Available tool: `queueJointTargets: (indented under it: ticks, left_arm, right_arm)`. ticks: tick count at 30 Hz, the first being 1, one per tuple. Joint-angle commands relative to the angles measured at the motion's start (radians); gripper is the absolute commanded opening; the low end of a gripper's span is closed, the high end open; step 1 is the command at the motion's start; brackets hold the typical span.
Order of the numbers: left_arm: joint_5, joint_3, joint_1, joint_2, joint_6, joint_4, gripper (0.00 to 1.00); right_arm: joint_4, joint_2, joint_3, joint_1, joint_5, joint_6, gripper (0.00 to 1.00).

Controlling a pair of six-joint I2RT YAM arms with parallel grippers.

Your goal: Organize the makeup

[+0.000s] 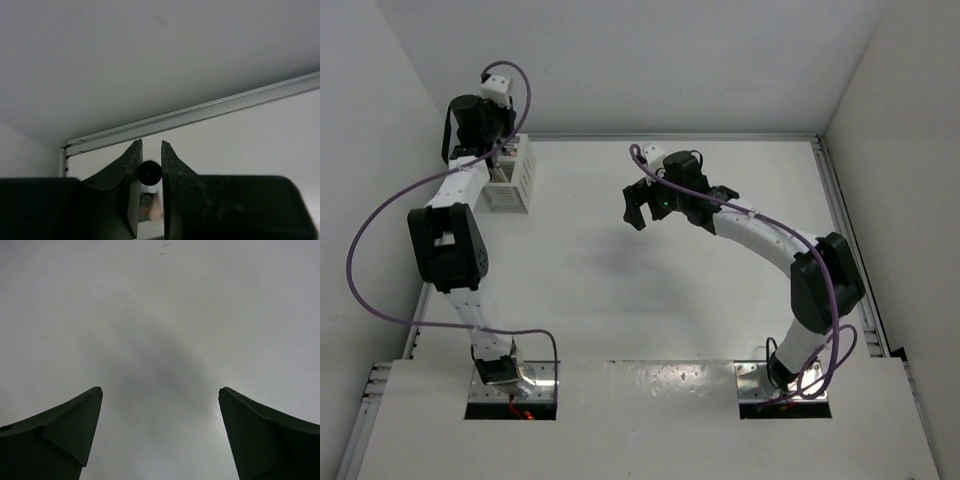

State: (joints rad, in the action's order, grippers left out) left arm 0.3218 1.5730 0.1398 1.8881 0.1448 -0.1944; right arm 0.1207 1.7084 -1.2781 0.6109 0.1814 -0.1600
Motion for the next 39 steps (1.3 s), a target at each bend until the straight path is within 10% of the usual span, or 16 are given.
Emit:
queueJointTargets:
  ticks: [1,30,35,39]
  left_arm:
    - [-0.122,0.147,0.05,0.124,0.015,-0.083,0.0]
    - [-0.032,0.115,0.083,0.18,-0.077,0.082,0.01]
    - [-0.052,0.139,0.083,0.18,-0.068,0.092,0.54]
    - [-0.064,0.229,0.092,0.17,-0.108,0.114,0.66]
  right_arm:
    - [0.034,0.036,-0.055,-0.01,-0.013,0.014,1.0]
    - [0.109,0.066,-0.093,-0.023,-0.017,0.011,1.0]
    - [0.138,0.048,-0.089,-0.03,-0.028,0.028,1.0]
    - [0.143,0.036,-0.09,-0.028,-0.037,0.027,1.0]
